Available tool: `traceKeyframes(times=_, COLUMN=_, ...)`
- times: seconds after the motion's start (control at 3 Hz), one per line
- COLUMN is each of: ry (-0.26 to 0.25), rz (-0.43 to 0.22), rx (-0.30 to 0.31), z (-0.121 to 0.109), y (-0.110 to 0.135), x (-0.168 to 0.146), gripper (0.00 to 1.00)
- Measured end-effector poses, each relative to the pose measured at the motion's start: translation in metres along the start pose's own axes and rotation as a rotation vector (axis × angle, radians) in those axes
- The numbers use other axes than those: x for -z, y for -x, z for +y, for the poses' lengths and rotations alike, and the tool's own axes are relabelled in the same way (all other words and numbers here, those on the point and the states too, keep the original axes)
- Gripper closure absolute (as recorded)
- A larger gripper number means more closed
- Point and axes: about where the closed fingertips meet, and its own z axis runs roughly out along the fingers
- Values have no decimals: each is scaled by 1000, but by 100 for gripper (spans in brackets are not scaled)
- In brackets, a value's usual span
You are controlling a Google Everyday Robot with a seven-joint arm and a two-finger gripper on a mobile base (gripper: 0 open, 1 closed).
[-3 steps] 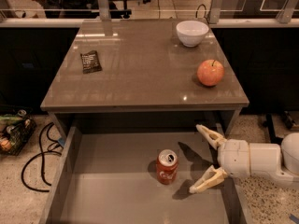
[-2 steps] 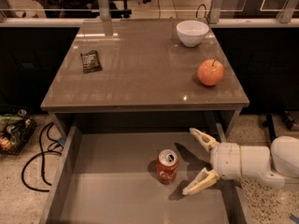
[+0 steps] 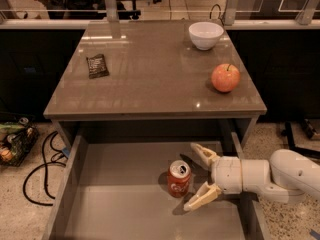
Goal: Pick coke can from top drawer and place on counter
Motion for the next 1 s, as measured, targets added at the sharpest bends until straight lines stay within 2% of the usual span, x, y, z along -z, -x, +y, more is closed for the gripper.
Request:
traceKeyframes(times=0.33, ry=20, rz=-37, rx=-41, z=4, y=7, x=-13, gripper=18)
traceKeyframes(times=0.67, ry=44, rz=-52, rx=-42, z=14, y=22, x=-24, gripper=41)
traceKeyframes(times=1.0, ry=47, rz=-53, rx=-41, z=15, y=23, x=-26, gripper=64)
